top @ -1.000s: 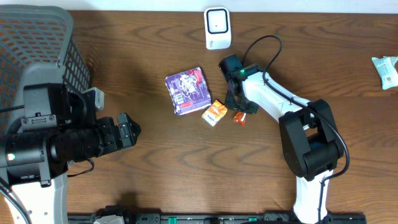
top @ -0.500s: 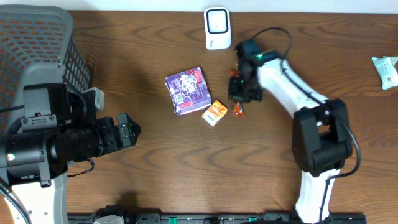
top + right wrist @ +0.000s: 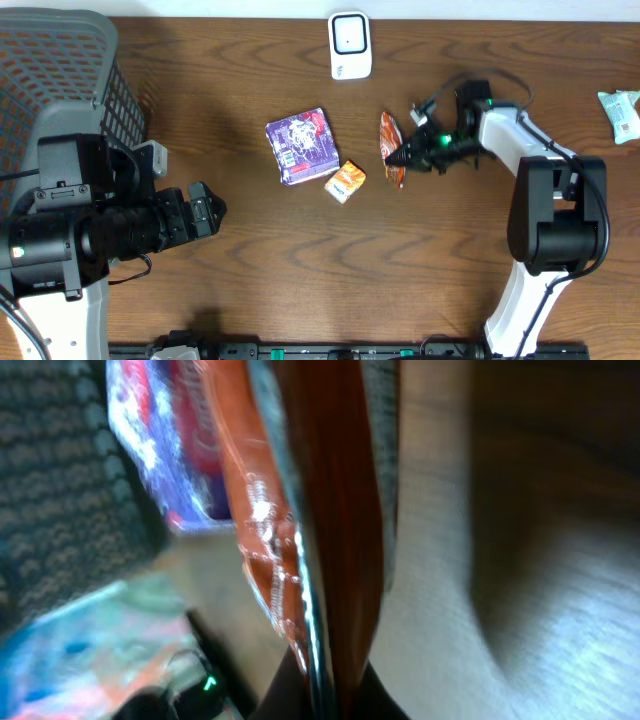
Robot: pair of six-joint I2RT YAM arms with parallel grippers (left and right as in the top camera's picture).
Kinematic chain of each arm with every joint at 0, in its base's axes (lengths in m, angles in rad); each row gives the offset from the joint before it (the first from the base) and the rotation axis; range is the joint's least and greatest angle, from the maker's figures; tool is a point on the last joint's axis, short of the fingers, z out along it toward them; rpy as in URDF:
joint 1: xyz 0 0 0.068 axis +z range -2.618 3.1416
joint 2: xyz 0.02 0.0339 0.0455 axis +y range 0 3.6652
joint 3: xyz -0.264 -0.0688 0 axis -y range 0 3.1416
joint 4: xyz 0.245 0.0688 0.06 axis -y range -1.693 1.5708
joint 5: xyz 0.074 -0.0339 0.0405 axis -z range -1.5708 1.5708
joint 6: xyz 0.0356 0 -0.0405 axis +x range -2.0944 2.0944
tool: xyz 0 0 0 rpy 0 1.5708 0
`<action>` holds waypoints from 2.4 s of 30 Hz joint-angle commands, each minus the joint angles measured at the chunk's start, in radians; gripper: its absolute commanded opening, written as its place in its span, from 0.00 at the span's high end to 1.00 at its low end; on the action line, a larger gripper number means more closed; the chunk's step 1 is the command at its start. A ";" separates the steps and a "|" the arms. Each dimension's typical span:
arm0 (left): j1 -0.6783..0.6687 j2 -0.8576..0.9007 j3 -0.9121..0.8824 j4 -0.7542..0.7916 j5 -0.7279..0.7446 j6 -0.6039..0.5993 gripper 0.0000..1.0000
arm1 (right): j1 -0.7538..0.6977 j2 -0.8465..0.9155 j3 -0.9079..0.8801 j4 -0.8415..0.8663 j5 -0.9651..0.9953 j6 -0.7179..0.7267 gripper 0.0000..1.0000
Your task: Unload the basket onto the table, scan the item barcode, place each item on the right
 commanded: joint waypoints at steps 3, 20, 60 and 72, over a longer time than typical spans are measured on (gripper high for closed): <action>0.003 0.001 -0.002 -0.003 0.005 0.005 0.02 | -0.085 -0.021 -0.160 0.103 -0.192 0.044 0.83; 0.003 0.001 -0.002 -0.003 0.005 0.005 0.02 | -0.073 -0.024 0.214 -0.391 0.409 0.031 0.53; 0.003 0.001 -0.002 -0.003 0.005 0.005 0.02 | 0.553 0.025 0.438 -0.296 1.220 0.482 0.72; 0.003 0.001 -0.002 -0.003 0.005 0.005 0.02 | 0.554 0.045 0.345 -0.274 1.220 0.481 0.99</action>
